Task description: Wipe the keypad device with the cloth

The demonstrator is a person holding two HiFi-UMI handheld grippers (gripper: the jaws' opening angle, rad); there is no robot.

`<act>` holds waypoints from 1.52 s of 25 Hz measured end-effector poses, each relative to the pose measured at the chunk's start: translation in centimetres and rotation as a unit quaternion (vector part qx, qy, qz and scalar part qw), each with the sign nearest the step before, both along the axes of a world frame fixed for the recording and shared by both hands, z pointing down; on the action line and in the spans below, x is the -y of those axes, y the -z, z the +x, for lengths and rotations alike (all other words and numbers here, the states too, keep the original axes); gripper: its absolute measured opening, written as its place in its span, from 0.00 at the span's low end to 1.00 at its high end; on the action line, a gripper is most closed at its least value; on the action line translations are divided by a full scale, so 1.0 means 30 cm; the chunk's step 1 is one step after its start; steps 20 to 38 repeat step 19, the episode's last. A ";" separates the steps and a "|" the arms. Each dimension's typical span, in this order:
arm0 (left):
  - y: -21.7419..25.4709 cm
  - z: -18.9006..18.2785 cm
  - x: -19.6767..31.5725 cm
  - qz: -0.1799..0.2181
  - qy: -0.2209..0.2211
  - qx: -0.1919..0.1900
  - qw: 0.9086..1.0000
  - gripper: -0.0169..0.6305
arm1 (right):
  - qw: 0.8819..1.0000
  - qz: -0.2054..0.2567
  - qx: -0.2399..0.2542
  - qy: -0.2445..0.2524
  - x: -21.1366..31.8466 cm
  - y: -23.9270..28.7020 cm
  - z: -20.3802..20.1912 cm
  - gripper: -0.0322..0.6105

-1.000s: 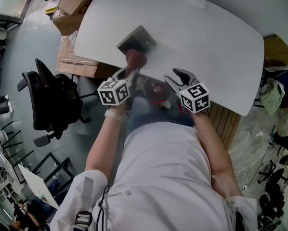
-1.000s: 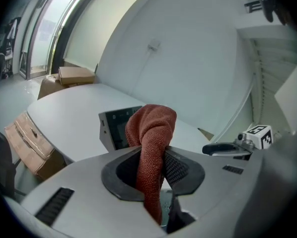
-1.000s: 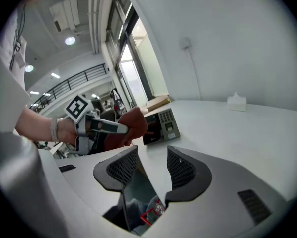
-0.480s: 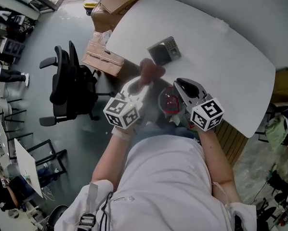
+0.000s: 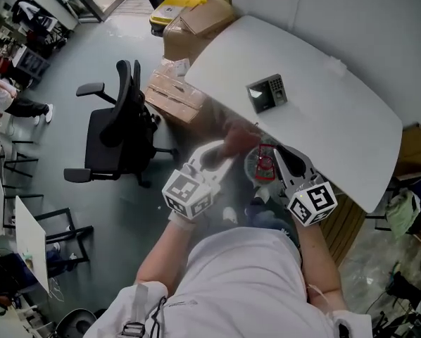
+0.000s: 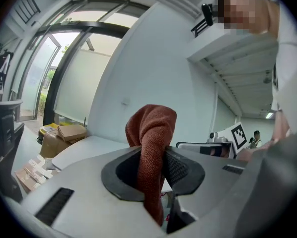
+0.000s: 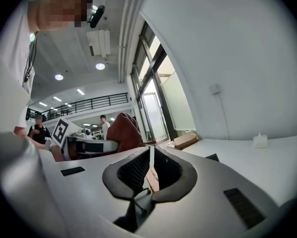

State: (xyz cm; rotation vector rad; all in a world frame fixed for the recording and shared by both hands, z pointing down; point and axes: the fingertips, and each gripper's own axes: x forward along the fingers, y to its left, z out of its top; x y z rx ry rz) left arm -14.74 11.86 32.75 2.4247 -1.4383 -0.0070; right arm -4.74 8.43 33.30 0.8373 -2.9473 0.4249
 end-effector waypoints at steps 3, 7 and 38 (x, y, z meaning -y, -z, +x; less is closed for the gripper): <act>0.014 -0.014 -0.084 0.010 -0.011 0.001 1.000 0.16 | 1.000 0.012 -0.008 -0.009 -0.083 0.036 -0.011 0.11; 0.018 -0.012 -0.152 0.017 -0.024 -0.007 1.000 0.16 | 0.999 0.031 -0.020 -0.018 -0.169 0.066 -0.011 0.11; -0.001 0.052 -0.196 0.014 -0.035 -0.013 0.999 0.16 | 0.998 0.036 -0.037 -0.026 -0.217 0.054 0.040 0.11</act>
